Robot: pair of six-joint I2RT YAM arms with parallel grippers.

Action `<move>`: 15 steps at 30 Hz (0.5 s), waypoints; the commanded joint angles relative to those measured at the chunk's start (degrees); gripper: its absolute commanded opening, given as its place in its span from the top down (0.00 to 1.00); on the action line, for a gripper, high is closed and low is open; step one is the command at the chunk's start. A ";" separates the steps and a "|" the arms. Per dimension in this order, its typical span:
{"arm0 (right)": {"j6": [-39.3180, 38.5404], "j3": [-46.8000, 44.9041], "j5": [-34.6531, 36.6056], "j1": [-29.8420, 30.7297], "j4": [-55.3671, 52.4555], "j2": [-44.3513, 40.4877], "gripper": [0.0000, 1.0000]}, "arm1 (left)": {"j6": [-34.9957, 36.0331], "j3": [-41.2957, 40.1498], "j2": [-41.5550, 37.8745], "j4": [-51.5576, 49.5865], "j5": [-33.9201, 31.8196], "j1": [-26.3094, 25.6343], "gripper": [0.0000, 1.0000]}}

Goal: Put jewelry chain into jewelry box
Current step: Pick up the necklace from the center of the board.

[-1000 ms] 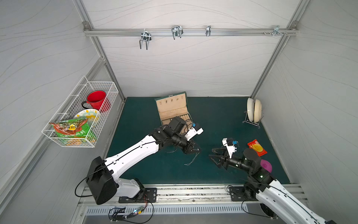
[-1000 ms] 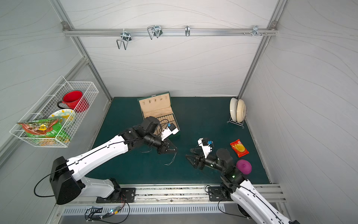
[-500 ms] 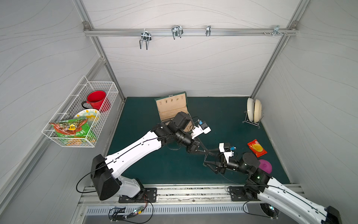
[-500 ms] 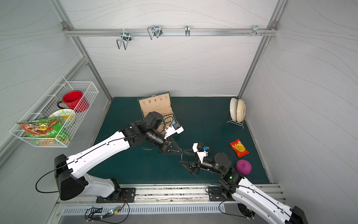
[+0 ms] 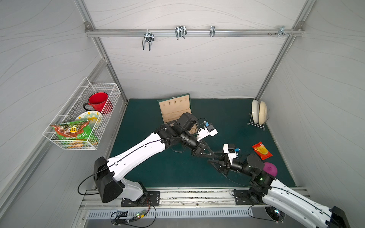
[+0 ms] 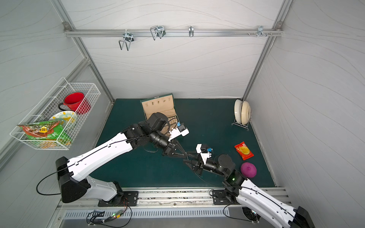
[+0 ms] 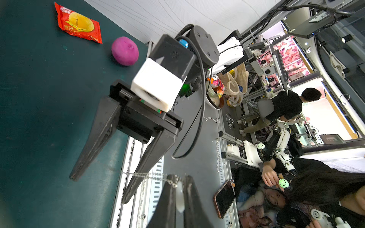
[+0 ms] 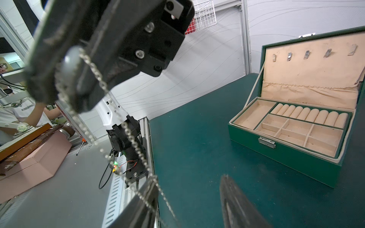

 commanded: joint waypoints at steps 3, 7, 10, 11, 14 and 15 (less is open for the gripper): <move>-0.75 0.57 0.92 0.26 1.39 0.71 0.50 | -0.64 2.71 -1.89 1.46 2.11 -0.29 0.98; -0.26 0.73 1.68 0.32 2.87 2.03 0.66 | -1.16 2.59 -1.98 1.98 2.97 -0.31 0.98; -0.45 1.59 2.36 0.25 2.23 2.51 0.84 | -1.45 2.01 -2.71 2.41 3.15 -0.29 0.98; -0.73 1.75 2.40 0.25 1.59 2.54 0.88 | -1.73 1.61 -3.32 2.88 3.18 -0.34 0.98; -0.94 1.72 2.58 0.25 1.03 2.53 0.94 | -2.78 0.30 -5.27 4.42 3.05 -0.34 0.98; -0.92 1.75 2.85 0.25 0.74 2.34 0.96 | -2.87 -0.07 -5.85 4.44 2.97 -0.32 0.98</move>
